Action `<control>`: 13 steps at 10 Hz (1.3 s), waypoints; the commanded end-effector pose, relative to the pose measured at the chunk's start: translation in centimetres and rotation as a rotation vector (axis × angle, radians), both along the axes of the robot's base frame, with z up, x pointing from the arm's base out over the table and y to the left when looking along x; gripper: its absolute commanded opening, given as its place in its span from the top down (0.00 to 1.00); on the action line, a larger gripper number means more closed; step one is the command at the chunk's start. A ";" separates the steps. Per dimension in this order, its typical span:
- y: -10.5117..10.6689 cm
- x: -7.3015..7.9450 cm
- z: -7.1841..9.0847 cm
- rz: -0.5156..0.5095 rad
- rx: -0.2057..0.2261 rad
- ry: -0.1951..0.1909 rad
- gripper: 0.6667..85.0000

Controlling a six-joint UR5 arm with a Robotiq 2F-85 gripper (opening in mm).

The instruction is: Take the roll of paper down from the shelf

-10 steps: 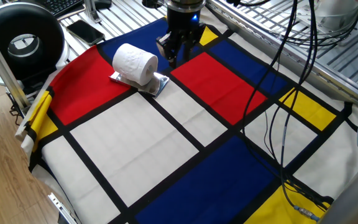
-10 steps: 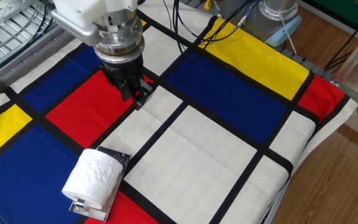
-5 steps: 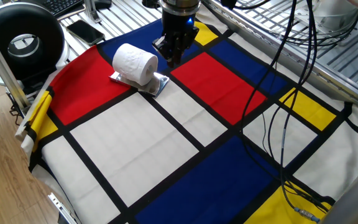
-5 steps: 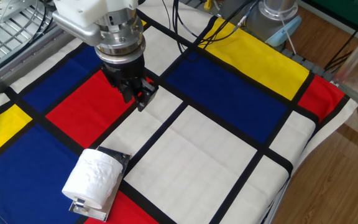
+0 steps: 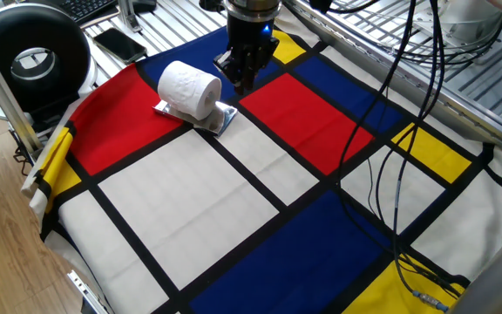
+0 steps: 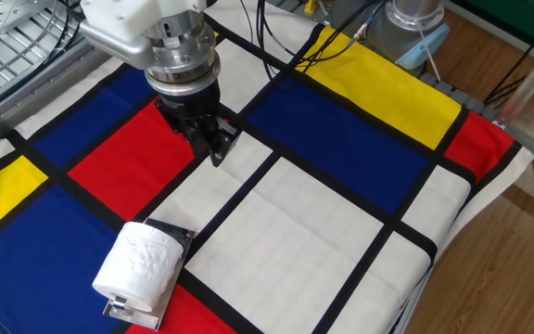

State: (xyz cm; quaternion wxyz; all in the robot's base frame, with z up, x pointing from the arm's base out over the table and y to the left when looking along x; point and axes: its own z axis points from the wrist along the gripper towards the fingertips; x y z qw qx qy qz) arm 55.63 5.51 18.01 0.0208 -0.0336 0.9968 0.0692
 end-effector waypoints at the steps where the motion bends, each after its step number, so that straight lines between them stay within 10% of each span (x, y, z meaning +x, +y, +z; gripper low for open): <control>1: 0.9 0.6 0.3 0.015 0.035 -0.025 0.53; 13: 0.0 0.1 -0.3 0.112 0.054 -0.008 0.43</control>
